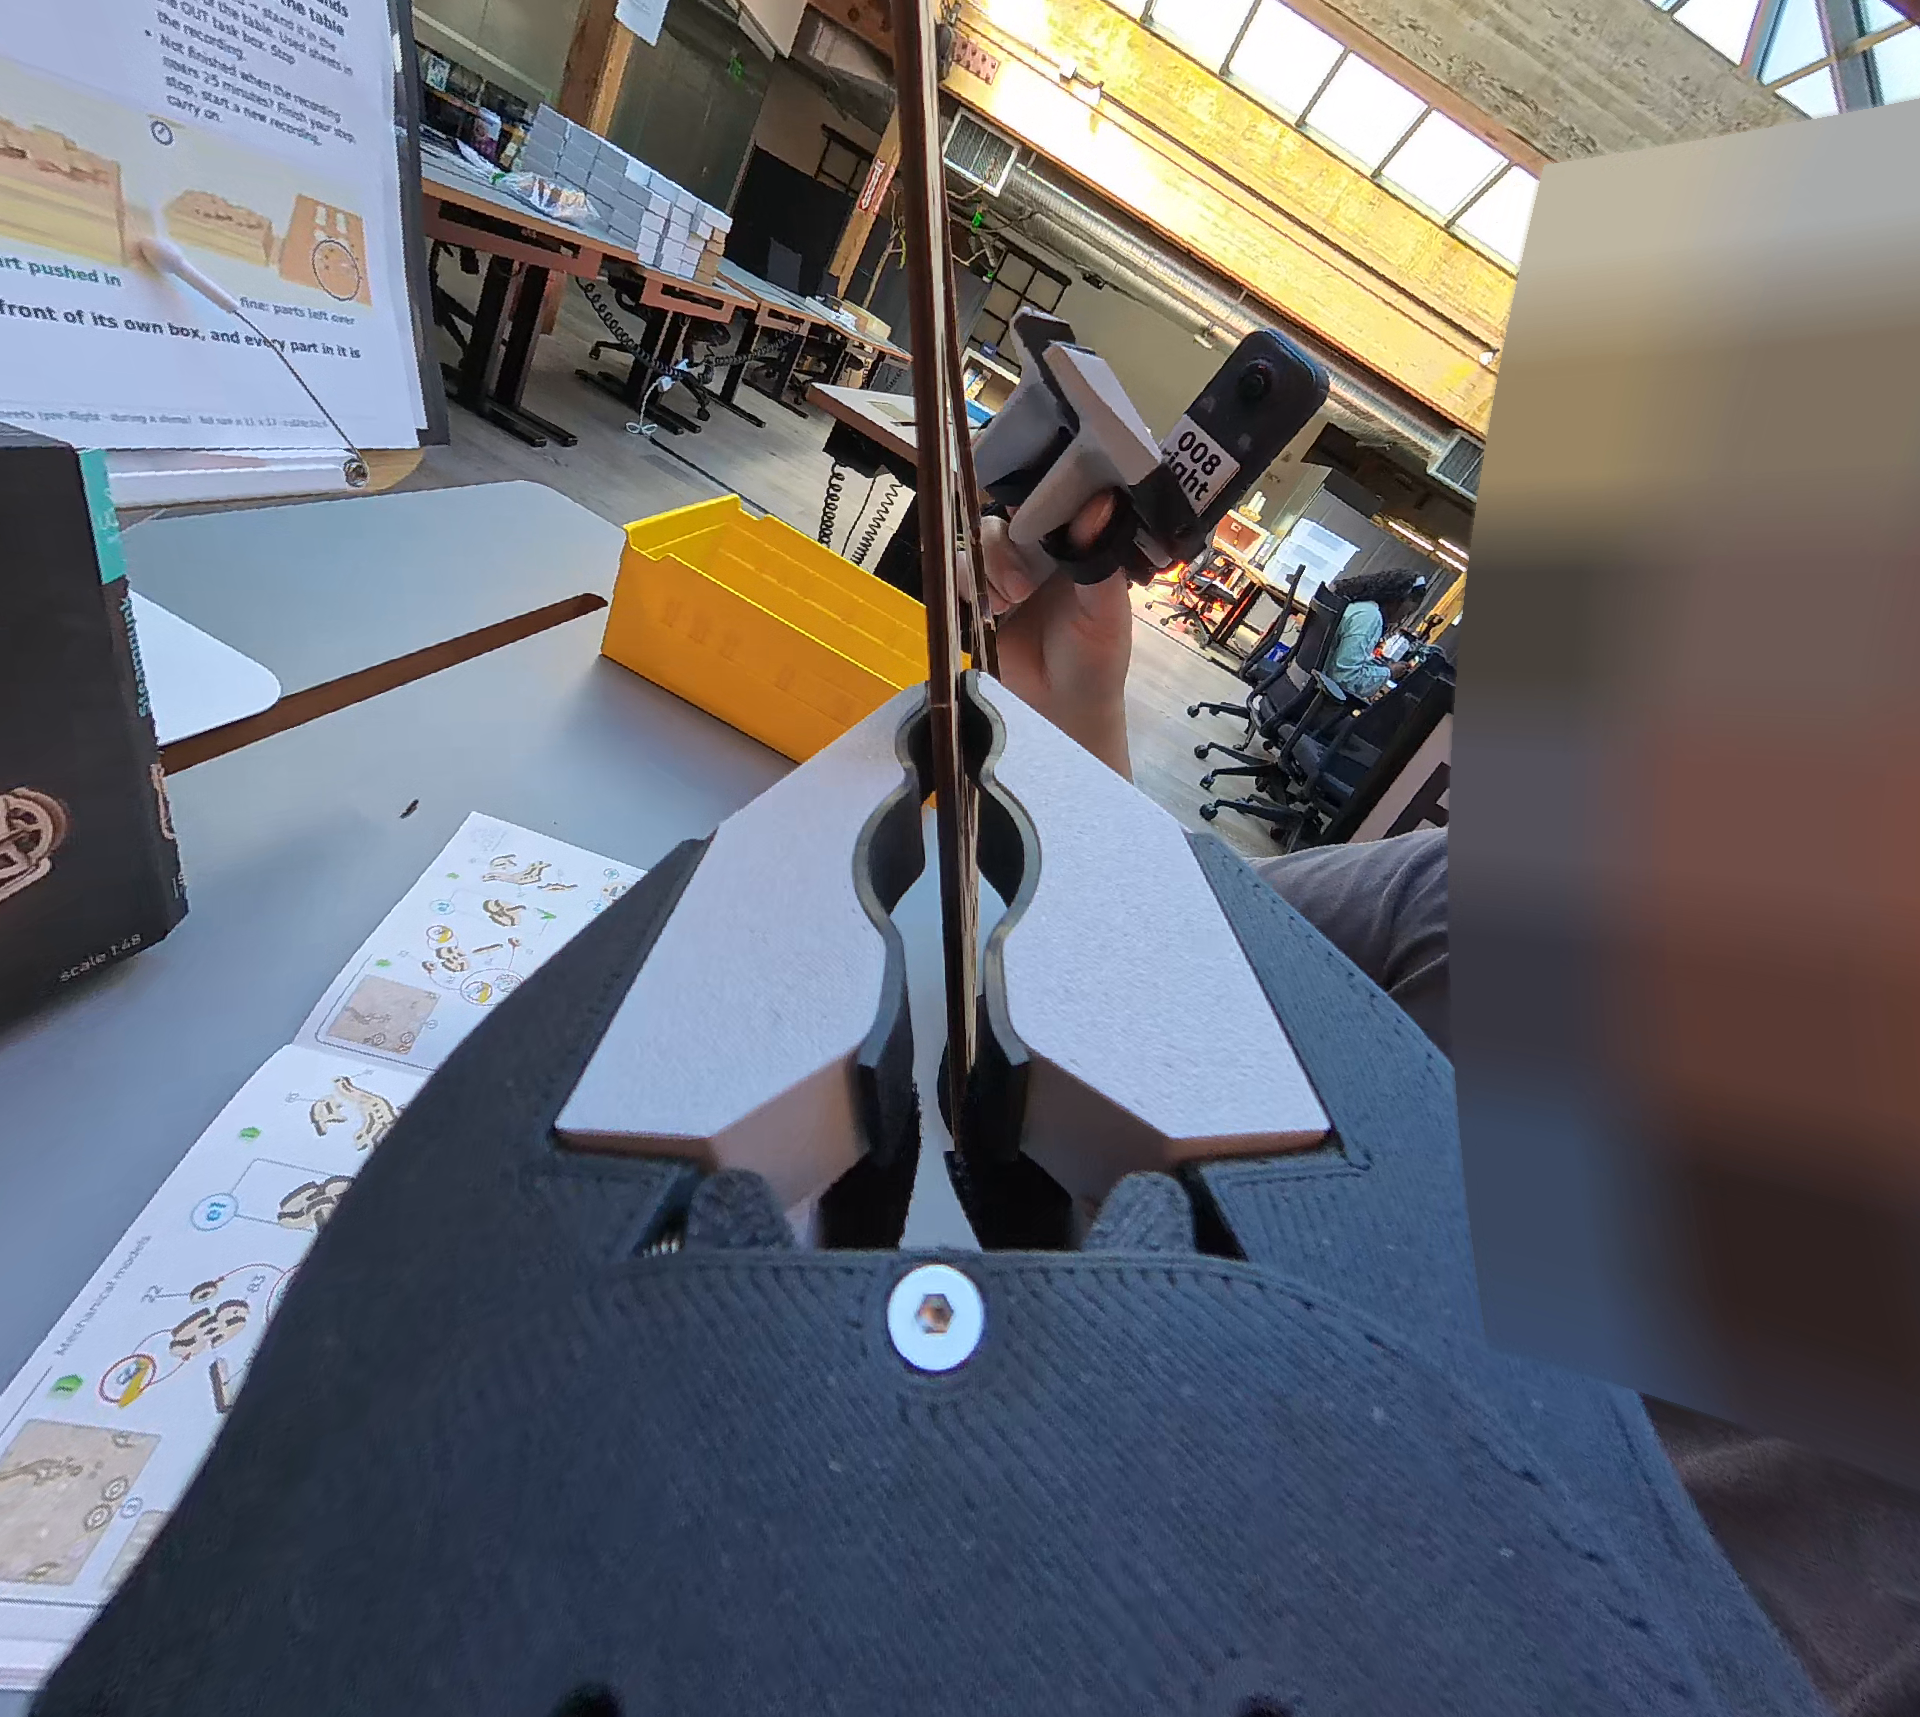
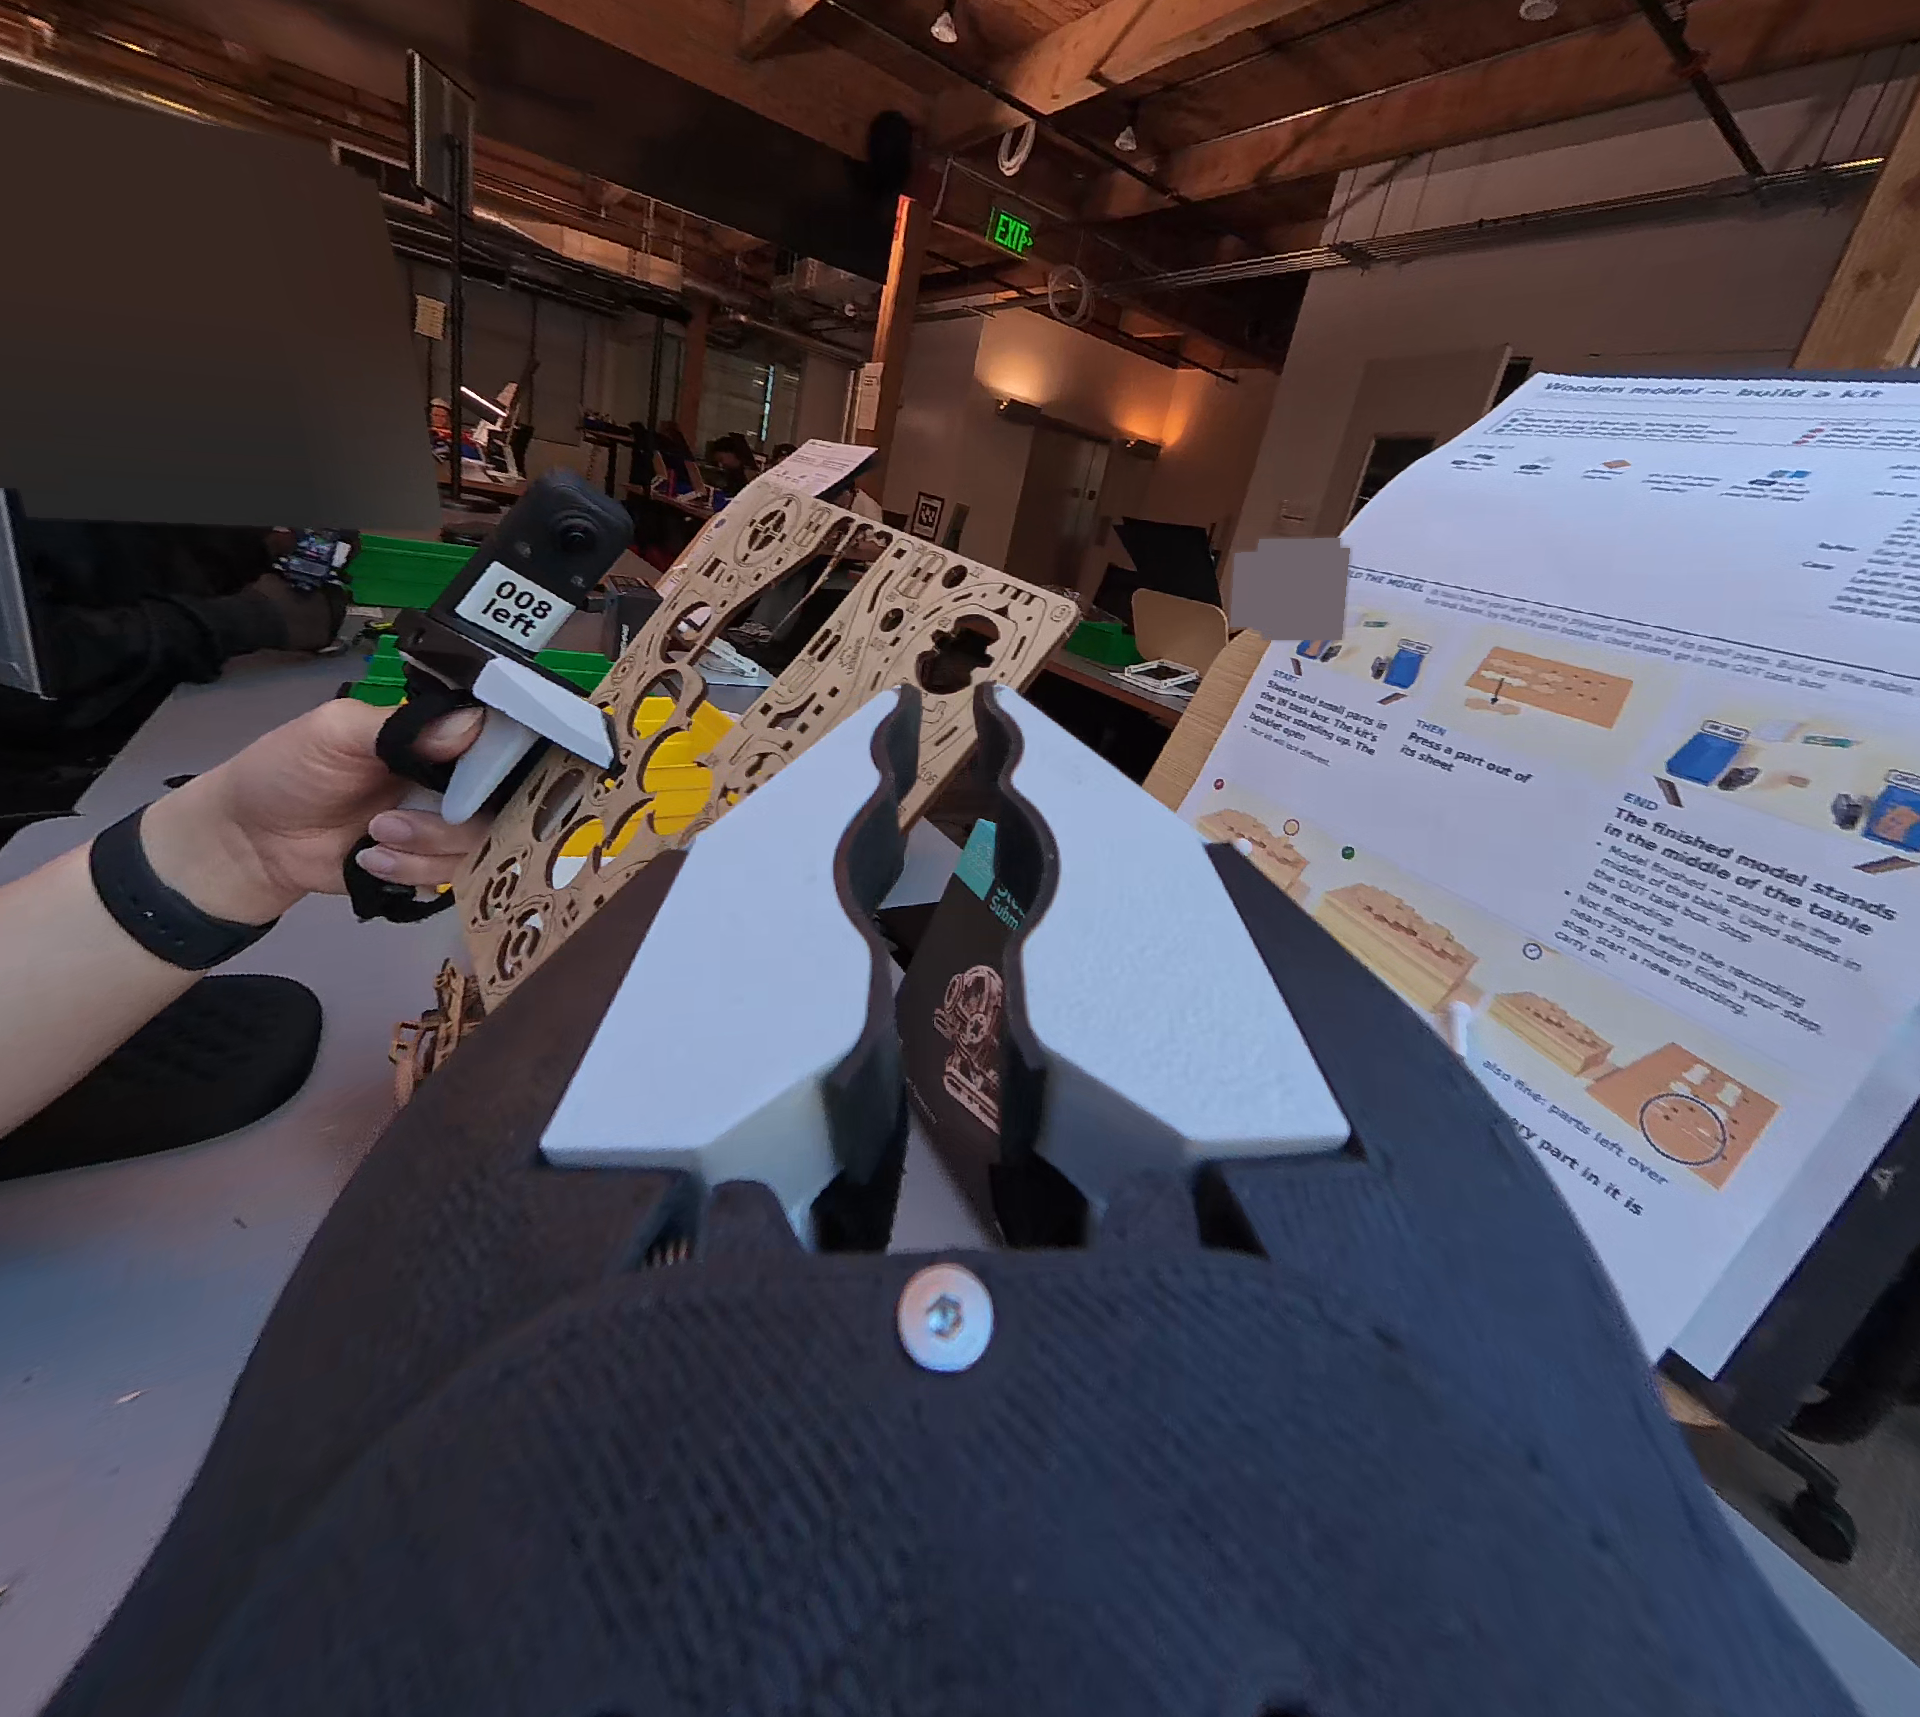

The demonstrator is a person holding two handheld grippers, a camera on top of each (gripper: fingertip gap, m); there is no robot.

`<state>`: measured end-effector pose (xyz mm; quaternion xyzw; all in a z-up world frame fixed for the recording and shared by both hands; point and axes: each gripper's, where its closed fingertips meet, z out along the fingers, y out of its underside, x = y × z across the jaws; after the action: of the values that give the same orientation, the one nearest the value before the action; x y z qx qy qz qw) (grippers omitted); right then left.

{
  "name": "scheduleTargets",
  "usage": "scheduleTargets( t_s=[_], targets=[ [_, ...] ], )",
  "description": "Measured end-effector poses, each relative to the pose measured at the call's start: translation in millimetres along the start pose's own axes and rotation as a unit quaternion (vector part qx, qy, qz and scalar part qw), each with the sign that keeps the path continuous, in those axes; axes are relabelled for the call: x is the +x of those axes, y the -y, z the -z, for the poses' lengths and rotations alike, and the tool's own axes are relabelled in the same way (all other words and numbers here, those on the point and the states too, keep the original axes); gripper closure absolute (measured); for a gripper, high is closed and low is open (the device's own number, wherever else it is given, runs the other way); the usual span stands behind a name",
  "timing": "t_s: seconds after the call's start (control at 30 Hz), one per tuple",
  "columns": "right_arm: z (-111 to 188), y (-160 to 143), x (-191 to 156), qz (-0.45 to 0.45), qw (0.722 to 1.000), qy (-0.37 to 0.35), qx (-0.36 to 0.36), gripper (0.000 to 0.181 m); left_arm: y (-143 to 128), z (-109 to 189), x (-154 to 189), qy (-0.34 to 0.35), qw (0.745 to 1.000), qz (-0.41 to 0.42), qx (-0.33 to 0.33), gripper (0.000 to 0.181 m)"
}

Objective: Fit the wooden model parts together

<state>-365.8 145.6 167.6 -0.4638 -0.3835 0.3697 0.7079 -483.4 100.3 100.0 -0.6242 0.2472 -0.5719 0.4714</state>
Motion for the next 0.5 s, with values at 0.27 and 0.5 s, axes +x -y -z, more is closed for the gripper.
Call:
scheduleTargets(
  t_s=[0.27,0.5],
  targets=[
    [-5.5,-14.1,-5.1,0.032,0.999,0.003,-0.041,0.173,-3.0,-1.7,-0.8,0.000,1.000,0.001,-0.008,0.181],
    [-9.4,-23.2,-16.1,0.065,0.995,0.017,-0.070,0.173,-1.0,0.7,-3.1,0.003,1.000,0.003,-0.003,0.181]
  ],
)
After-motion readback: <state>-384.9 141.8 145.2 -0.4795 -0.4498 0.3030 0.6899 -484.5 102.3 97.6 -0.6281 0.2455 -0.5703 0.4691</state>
